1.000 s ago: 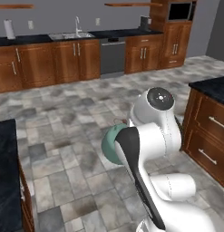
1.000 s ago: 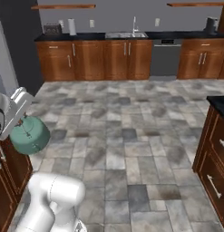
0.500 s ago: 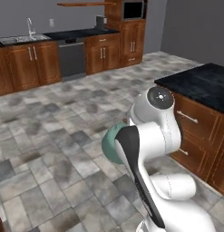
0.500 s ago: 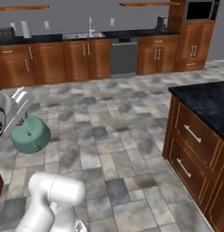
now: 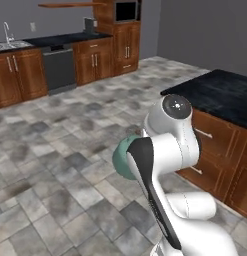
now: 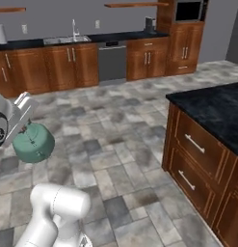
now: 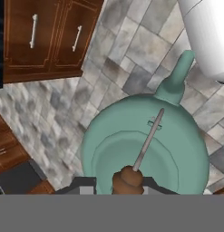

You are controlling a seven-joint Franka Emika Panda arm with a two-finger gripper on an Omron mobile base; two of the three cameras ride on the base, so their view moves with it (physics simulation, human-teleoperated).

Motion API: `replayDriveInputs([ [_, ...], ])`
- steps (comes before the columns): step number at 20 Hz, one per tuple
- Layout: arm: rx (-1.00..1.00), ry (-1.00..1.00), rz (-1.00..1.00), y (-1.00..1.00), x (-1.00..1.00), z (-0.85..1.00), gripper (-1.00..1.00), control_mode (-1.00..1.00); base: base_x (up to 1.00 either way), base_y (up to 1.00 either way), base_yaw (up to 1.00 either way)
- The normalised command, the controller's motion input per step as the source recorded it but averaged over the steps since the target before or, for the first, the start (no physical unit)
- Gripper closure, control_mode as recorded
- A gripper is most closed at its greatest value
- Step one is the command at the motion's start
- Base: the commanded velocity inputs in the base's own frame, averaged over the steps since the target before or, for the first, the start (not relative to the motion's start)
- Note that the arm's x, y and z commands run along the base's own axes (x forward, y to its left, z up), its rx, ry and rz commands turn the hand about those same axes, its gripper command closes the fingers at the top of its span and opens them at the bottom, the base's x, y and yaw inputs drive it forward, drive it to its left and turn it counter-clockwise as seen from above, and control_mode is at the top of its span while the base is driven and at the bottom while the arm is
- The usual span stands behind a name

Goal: The kettle is done boiling. Turn off the stove, then wait for 300 timesteps before moving the kettle to the dining table.

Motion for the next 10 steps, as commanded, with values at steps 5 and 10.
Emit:
replayDriveInputs([
  [5,0.0,0.0,0.0,0.0,0.0,0.0,1.0,1.0,0.38,-0.02,-0.39],
  [10,0.0,0.0,0.0,0.0,0.0,0.0,1.0,1.0,0.24,-0.07,-0.5],
])
